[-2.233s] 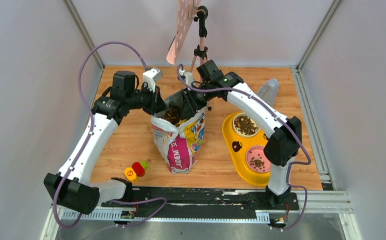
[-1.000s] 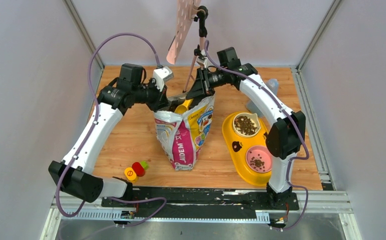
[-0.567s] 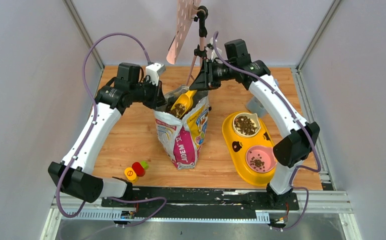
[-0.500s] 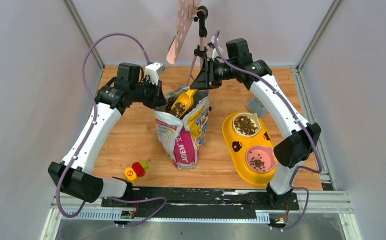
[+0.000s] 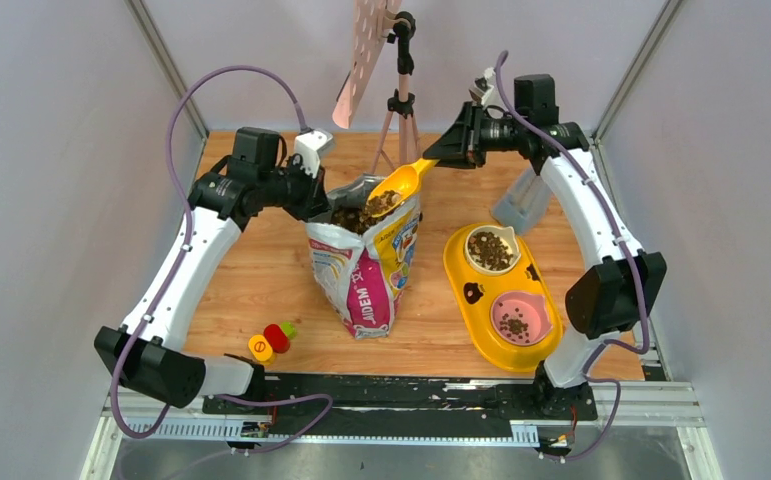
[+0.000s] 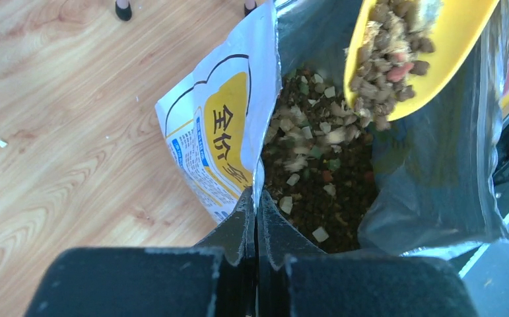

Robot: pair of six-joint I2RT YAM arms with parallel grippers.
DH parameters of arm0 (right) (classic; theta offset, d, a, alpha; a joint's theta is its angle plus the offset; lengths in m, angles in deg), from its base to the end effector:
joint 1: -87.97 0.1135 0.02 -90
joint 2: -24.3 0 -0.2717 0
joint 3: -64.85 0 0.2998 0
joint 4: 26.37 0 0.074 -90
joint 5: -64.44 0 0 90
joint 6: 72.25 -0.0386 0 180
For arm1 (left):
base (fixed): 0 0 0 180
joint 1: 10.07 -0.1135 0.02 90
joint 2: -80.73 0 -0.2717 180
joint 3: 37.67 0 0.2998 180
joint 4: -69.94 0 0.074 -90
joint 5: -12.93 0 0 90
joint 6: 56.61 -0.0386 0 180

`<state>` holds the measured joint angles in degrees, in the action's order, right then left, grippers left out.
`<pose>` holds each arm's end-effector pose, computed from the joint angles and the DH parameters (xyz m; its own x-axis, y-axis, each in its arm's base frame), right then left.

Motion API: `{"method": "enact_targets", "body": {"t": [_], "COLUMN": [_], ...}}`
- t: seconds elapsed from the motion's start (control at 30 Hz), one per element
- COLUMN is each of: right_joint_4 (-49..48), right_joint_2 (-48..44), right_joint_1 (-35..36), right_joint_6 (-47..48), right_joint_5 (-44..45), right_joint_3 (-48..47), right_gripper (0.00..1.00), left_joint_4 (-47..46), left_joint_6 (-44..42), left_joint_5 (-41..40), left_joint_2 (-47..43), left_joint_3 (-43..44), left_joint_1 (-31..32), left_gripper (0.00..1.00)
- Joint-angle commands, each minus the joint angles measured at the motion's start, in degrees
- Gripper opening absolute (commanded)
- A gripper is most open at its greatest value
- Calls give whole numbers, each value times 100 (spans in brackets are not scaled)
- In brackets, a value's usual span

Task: Serve the pet food

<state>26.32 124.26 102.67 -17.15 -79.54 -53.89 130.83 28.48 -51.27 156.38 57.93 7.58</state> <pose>0.4091 0.1396 0.4237 -0.8994 0.1119 -0.4225 -0.3461 0.4078 0.8449 0.2966 -0.1120 0.4078 -0.5720 0.2628 -0.7770 0.6376 0.7385 -0.2195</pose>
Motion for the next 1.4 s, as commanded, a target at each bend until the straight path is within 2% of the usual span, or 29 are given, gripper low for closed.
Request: {"method": "enact_targets", "body": {"t": [0.0, 0.17, 0.33, 0.5, 0.63, 0.7, 0.77, 0.87, 0.97, 1.23, 1.37], "right_joint_4": [-1210, -3378, -4916, -5087, -5133, -5233, -5168, -5769, -5963, -6350, -6605], "right_joint_2": [-231, 128, 435, 550, 703, 511, 416, 709, 727, 89, -213], "right_joint_1": [-334, -388, -482, -946, -838, -1237, -1617, -1418, -1236, -1565, -1857], "right_joint_6": [-1437, -3167, -4342, -4502, -4584, -4540, -4541, -5035, -5105, -4998, -4830], "right_joint_5": [-1446, -2370, -2555, -2630, -2790, -3186, -3061, -2913, -3057, -3497, -4080], "right_joint_3": [979, 1744, 1650, 1510, 1601, 1661, 1682, 1603, 1709, 2420, 2772], "right_gripper": [0, 0, 0, 0, 0, 0, 0, 0, 0, 0, 0], "left_joint_4": [-365, 127, 454, 511, 518, 546, 558, 403, 383, 279, 209], "left_joint_6": [-849, -1216, -1419, -1446, -1519, -1517, -1514, -1482, -1450, -1640, -1655], "left_joint_5": [279, 49, -122, -206, -248, -276, -283, -293, -302, -156, -68], "left_joint_2": [-376, -217, -28, -35, -46, -29, -56, -95, -56, -153, -220], "left_joint_3": [657, 833, 1100, 1170, 1180, 1231, 1228, 1112, 1152, 966, 892], "left_joint_1": [-51, -51, -51, -51, -51, -51, -51, -51, -49, -51, -51], "left_gripper": [0, 0, 0, 0, 0, 0, 0, 0, 0, 0, 0]}}
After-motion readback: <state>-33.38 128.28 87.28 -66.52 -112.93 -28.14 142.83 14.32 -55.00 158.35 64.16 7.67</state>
